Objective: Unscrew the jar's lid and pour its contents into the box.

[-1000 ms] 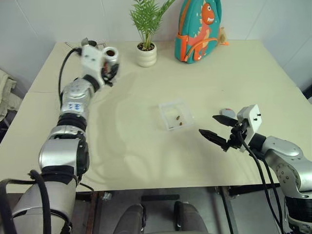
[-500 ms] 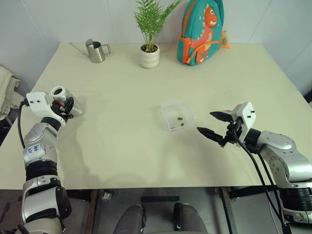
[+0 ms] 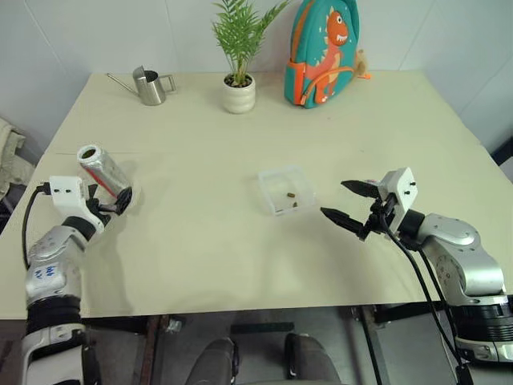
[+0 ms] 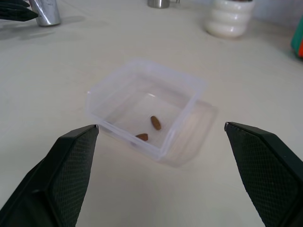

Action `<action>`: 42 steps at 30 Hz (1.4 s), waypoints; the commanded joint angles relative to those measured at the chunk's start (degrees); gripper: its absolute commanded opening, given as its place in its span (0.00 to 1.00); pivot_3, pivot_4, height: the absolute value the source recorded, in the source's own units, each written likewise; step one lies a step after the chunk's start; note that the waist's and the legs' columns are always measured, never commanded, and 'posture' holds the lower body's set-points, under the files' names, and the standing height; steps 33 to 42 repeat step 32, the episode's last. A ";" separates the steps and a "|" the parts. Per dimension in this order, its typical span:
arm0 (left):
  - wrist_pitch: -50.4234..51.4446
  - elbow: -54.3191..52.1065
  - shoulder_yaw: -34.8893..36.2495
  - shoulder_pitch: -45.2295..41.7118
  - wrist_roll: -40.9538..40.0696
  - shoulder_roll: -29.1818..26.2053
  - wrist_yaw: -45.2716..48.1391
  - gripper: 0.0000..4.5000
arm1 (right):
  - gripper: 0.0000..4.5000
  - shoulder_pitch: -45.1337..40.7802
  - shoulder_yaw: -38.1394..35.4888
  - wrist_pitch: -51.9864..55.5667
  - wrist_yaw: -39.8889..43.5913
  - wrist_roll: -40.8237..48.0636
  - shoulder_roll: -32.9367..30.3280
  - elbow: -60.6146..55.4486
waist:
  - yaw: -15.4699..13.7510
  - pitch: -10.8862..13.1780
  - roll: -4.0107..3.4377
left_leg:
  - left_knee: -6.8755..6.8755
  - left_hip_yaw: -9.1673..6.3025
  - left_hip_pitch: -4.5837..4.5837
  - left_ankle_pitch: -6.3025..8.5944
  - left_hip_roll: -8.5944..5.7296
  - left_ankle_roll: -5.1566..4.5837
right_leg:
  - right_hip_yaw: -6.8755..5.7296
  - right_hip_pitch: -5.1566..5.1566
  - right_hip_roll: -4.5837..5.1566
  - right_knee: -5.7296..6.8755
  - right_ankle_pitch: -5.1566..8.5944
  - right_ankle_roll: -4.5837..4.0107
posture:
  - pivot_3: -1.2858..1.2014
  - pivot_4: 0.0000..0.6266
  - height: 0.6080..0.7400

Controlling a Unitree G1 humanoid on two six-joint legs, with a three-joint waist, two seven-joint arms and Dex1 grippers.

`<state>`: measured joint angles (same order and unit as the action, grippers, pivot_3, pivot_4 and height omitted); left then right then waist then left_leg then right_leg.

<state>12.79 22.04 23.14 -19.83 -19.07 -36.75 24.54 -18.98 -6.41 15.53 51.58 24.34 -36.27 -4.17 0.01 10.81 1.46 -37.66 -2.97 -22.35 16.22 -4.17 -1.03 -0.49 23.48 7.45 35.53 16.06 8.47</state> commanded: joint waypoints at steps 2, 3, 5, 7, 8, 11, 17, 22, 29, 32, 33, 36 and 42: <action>-0.15 -5.68 0.44 6.49 0.76 -7.28 8.37 1.00 | 1.00 -0.93 -1.67 -6.30 7.90 1.99 -2.66 -2.26 | 0.37 0.00 0.00 | 0.10 0.06 0.02 0.00 0.03 0.01 | 0.04 0.04 -0.02 -0.03 0.01 -0.02 | 0.52 0.24 1.00; -0.47 -6.37 0.33 7.70 0.74 -8.46 9.96 1.00 | 1.00 -1.12 -1.89 -6.80 9.01 2.36 -3.02 -2.31 | 0.40 0.00 0.00 | 0.24 0.18 0.09 0.01 0.04 0.01 | 0.13 0.06 -0.01 -0.04 0.02 -0.03 | 0.52 0.24 1.00; -2.13 -8.37 0.72 11.12 0.20 -11.46 14.91 1.00 | 1.00 -1.87 -2.44 -5.76 11.30 3.31 -5.11 -2.47 | 0.23 0.00 -0.01 | 0.37 0.21 0.13 0.01 0.07 0.01 | 0.14 0.08 0.00 -0.12 0.05 -0.08 | 0.52 0.24 1.00; -3.13 -12.32 0.98 14.78 -1.64 -13.64 20.99 1.00 | 1.00 -2.62 -3.90 -4.07 14.00 6.22 -6.75 -2.20 | 0.21 0.01 -0.02 | 0.45 0.21 0.15 0.02 0.12 0.02 | 0.14 0.08 0.04 -0.28 0.07 -0.13 | 0.52 0.24 1.00; -2.75 -15.83 1.22 16.73 -3.86 -14.42 24.86 1.00 | 1.00 -3.14 -4.80 -3.18 14.46 7.37 -7.51 -1.95 | 0.13 0.02 -0.03 | 0.48 0.22 0.15 0.04 0.14 0.02 | 0.15 0.07 0.08 -0.49 0.07 -0.14 | 0.52 0.24 1.00; -0.94 -23.64 -0.28 18.90 -6.40 -16.42 30.85 1.00 | 1.00 -4.41 -6.71 0.71 16.03 10.39 -10.32 -0.91 | -0.42 0.04 -0.08 | 0.49 0.18 0.13 0.13 0.24 0.02 | 0.13 -0.03 0.24 -0.71 0.08 -0.19 | 0.52 0.24 1.00; -0.17 -28.18 -8.04 10.06 -5.57 -17.68 36.17 1.00 | 1.00 -5.39 -5.76 1.93 20.65 9.60 -13.80 2.50 | -0.79 0.04 -0.11 | 0.51 0.17 0.15 0.29 0.53 -0.07 | -0.03 -0.01 0.04 -0.75 0.05 -0.47 | 0.52 0.24 1.00; -0.22 -27.67 -13.46 2.22 -4.73 -14.99 36.55 1.00 | 1.00 -3.64 -6.80 0.02 20.76 6.63 -15.08 5.27 | -0.35 0.03 -0.18 | 0.52 0.29 0.14 0.19 0.56 0.11 | -0.01 0.05 -0.05 -0.72 0.05 -0.47 | 0.52 0.24 1.00; 0.63 -28.05 -13.84 2.36 -5.69 -14.07 36.96 1.00 | 1.00 1.74 -9.71 -0.24 16.64 6.26 -14.63 3.03 | 0.14 0.04 -0.19 | 0.53 0.46 0.11 0.23 0.71 0.21 | 0.01 0.10 -0.21 -0.58 0.05 -0.47 | 0.52 0.24 1.00; 0.55 -28.21 -13.47 2.15 -5.32 -13.75 36.18 1.00 | 1.00 1.66 -10.05 -0.14 15.12 5.81 -14.57 3.52 | 0.04 0.04 -0.19 | 0.47 0.45 0.11 0.23 0.71 0.20 | 0.01 0.09 -0.19 -0.62 0.05 -0.47 | 0.52 0.24 1.00; 0.55 -28.21 -13.47 2.15 -5.32 -13.75 36.18 1.00 | 1.00 1.66 -10.05 -0.14 15.12 5.81 -14.57 3.52 | 0.04 0.04 -0.19 | 0.47 0.45 0.11 0.23 0.71 0.20 | 0.01 0.09 -0.19 -0.62 0.05 -0.47 | 0.52 0.24 1.00; 0.55 -28.21 -13.47 2.15 -5.32 -13.75 36.18 1.00 | 1.00 1.66 -10.05 -0.14 15.12 5.81 -14.57 3.52 | 0.04 0.04 -0.19 | 0.47 0.45 0.11 0.23 0.71 0.20 | 0.01 0.09 -0.19 -0.62 0.05 -0.47 | 0.52 0.24 1.00; 0.55 -28.21 -13.47 2.15 -5.32 -13.75 36.18 1.00 | 1.00 1.66 -10.05 -0.14 15.12 5.81 -14.57 3.52 | 0.04 0.04 -0.19 | 0.47 0.45 0.11 0.23 0.71 0.20 | 0.01 0.09 -0.19 -0.62 0.05 -0.47 | 0.52 0.24 1.00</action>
